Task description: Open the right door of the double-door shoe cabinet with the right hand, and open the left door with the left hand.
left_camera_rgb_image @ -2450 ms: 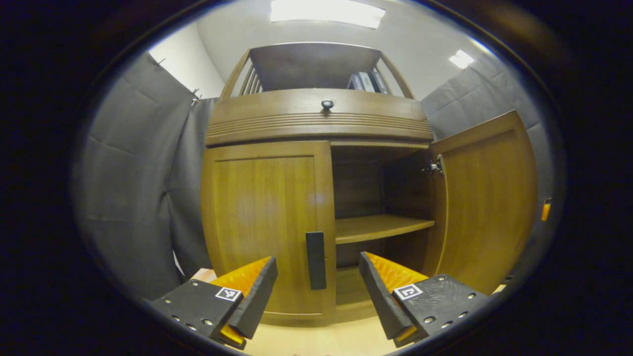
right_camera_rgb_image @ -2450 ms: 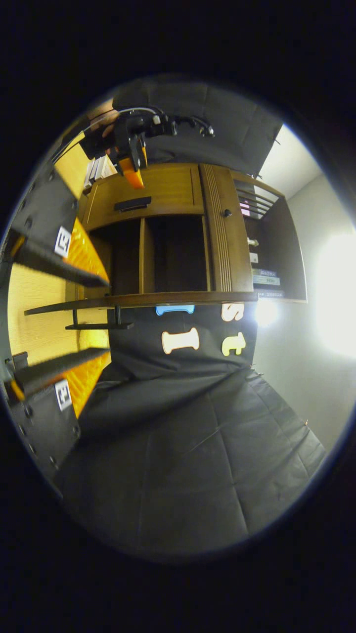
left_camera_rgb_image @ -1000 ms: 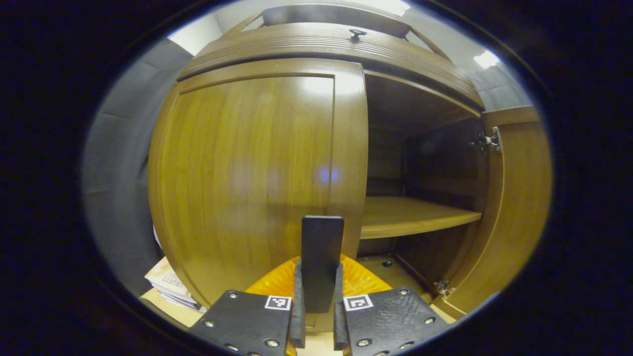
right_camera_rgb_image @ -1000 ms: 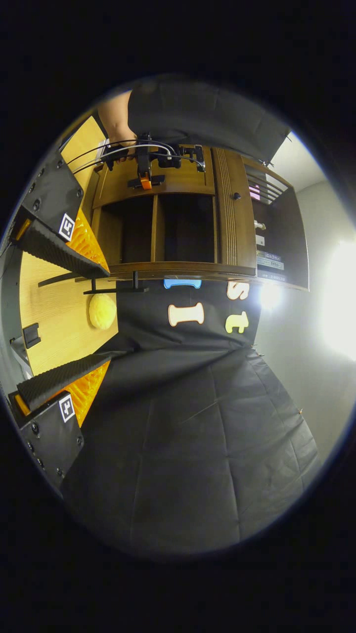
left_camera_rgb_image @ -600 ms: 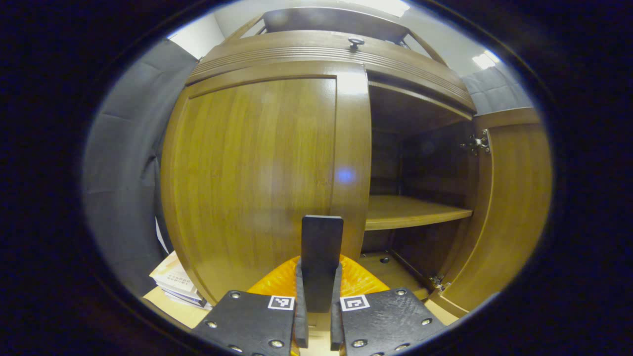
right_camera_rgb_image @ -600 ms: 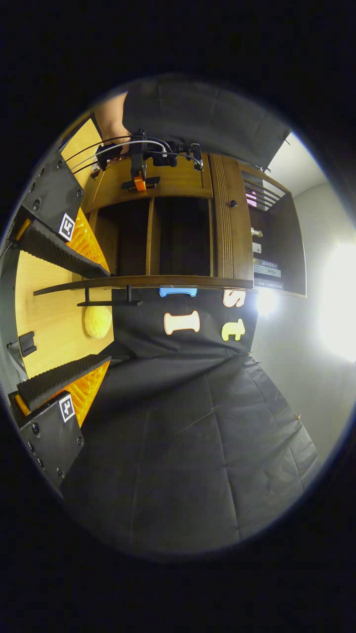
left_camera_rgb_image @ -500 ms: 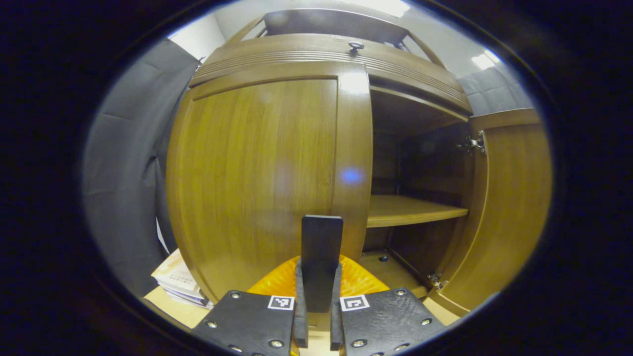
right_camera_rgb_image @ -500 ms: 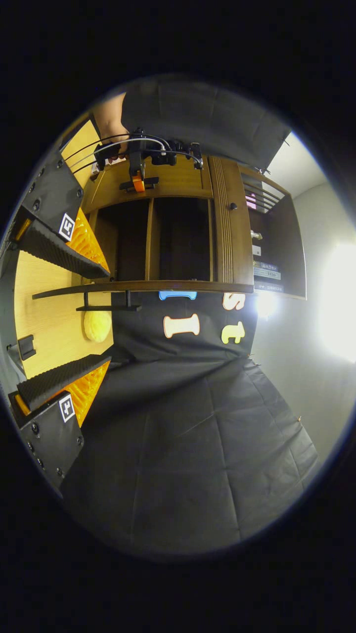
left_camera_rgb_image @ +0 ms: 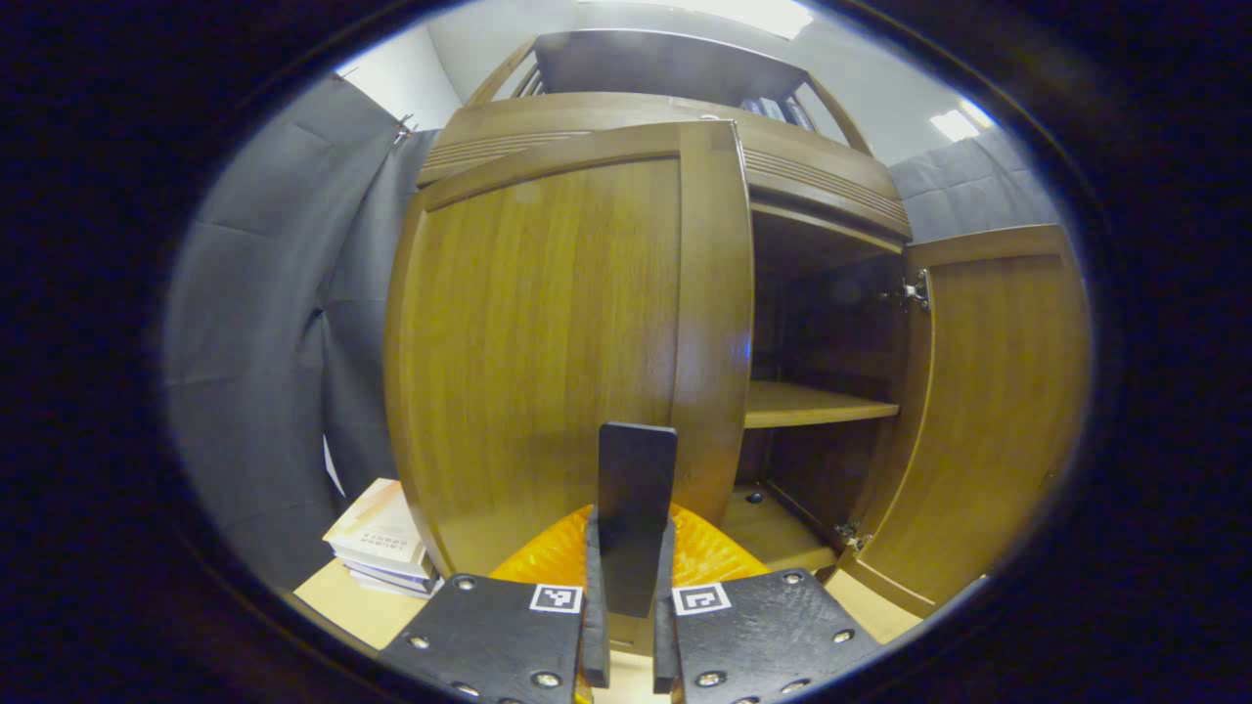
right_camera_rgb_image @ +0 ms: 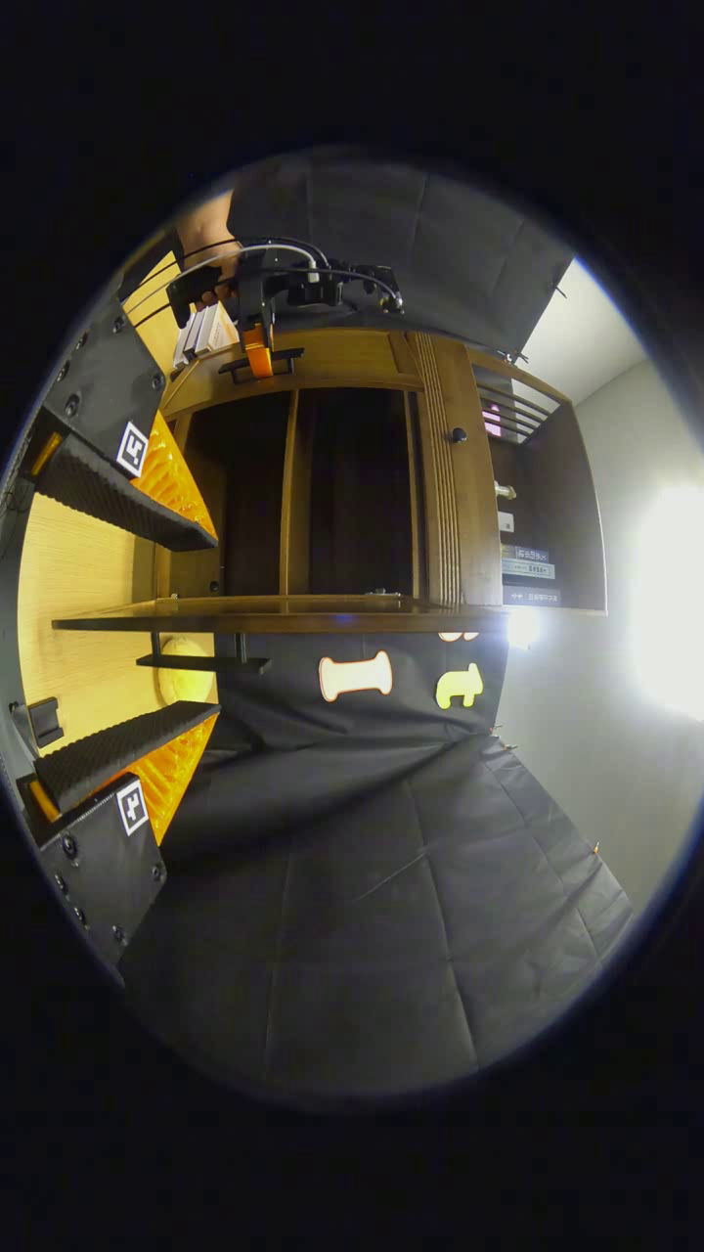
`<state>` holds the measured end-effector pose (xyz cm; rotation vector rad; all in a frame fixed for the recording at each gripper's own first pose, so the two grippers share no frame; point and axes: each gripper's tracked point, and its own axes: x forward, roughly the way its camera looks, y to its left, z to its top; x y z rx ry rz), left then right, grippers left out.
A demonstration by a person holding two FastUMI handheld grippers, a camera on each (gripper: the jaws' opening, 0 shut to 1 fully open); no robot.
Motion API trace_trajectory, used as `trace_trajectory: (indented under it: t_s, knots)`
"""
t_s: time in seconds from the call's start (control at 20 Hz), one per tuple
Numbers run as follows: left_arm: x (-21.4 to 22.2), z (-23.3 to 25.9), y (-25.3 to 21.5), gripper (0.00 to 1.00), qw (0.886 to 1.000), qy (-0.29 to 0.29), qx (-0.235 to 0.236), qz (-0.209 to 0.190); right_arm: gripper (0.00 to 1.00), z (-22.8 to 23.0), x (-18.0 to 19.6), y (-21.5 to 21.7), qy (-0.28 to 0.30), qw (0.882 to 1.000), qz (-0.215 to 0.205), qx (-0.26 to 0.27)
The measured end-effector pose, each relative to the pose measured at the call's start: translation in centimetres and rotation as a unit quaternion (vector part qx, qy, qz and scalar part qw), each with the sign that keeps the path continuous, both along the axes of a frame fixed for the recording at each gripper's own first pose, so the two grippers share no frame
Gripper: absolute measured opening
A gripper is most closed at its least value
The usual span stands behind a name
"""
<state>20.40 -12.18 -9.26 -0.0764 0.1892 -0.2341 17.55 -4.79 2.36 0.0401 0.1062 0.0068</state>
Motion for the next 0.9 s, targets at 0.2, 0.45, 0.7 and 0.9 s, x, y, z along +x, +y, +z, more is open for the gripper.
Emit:
trace_trajectory:
  t_s: [0.2,0.45,0.7,0.9]
  knots:
    - [-1.8,0.2,1.8,0.20,1.000,0.004,-0.006,0.001,0.96,0.4,1.2,2.2,-0.006,1.000,0.021,-0.001]
    - [-3.8,0.4,4.2,0.19,1.000,0.008,-0.007,0.008,0.94,0.5,2.5,5.5,-0.011,0.998,0.055,0.001]
    - [-5.8,0.6,7.1,0.19,1.000,0.015,-0.009,0.017,0.95,0.0,3.3,9.0,-0.007,0.996,0.089,0.007]
    - [-6.9,0.7,9.0,0.18,1.000,0.014,-0.008,0.026,0.95,-0.2,3.5,11.4,-0.006,0.994,0.108,0.003]
